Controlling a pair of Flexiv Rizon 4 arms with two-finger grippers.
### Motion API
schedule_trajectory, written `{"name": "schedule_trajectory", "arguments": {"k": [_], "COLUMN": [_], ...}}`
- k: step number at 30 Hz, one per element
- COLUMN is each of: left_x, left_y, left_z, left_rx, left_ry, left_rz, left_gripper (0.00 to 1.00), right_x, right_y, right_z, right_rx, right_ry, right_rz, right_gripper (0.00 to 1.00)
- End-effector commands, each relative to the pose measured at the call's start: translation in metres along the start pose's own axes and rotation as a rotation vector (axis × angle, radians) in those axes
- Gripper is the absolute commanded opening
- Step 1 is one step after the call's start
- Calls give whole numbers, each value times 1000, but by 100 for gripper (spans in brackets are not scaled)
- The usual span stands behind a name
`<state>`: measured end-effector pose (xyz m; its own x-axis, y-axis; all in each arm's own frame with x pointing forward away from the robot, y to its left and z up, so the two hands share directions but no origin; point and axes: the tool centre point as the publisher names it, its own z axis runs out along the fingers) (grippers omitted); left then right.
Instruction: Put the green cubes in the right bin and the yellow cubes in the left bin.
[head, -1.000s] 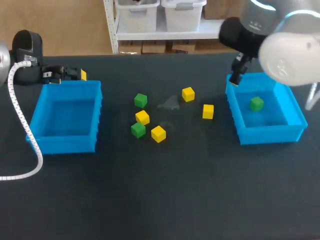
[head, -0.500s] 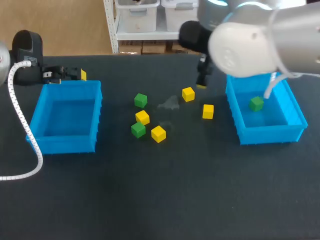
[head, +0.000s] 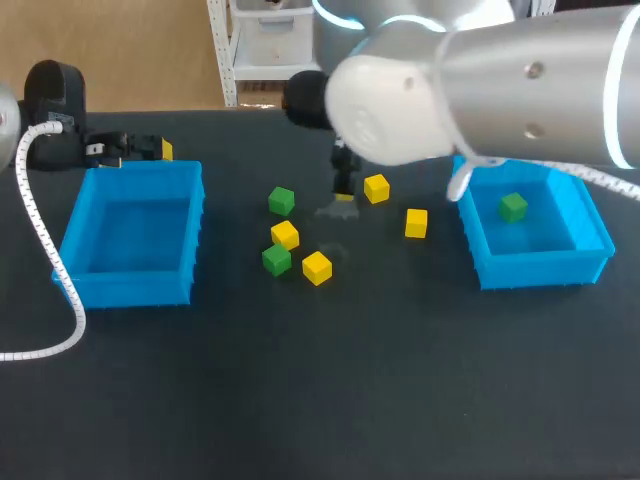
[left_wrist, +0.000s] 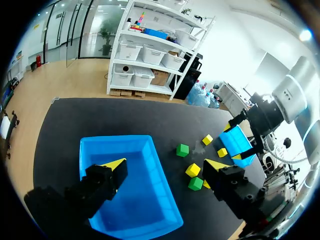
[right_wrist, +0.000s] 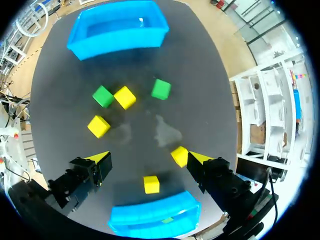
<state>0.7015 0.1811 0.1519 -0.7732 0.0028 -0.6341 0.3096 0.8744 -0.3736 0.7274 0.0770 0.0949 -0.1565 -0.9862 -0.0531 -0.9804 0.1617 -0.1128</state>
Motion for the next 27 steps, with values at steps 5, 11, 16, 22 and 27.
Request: {"name": "schedule_trajectory", "arguments": {"k": [5, 11, 16, 22, 27], "left_x": [1, 1, 1, 1, 1], "left_y": [2, 2, 2, 2, 2], "left_z": [0, 0, 0, 0, 0], "left_rx": [7, 7, 7, 7, 7], "left_ry": [-4, -4, -4, -4, -4], "left_rz": [1, 1, 1, 1, 1], "left_gripper": [100, 100, 100, 100, 100], "right_x": [-30, -50, -64, -79, -88], "right_y": [9, 1, -3, -9, -23], "right_z": [10, 25, 43, 57, 69], "right_rx": [-13, -1, -2, -5, -4], "right_ry": [-2, -10, -4, 5, 8], "right_rz": [-5, 45, 60, 92, 157], "right_gripper": [100, 100, 100, 100, 100]}}
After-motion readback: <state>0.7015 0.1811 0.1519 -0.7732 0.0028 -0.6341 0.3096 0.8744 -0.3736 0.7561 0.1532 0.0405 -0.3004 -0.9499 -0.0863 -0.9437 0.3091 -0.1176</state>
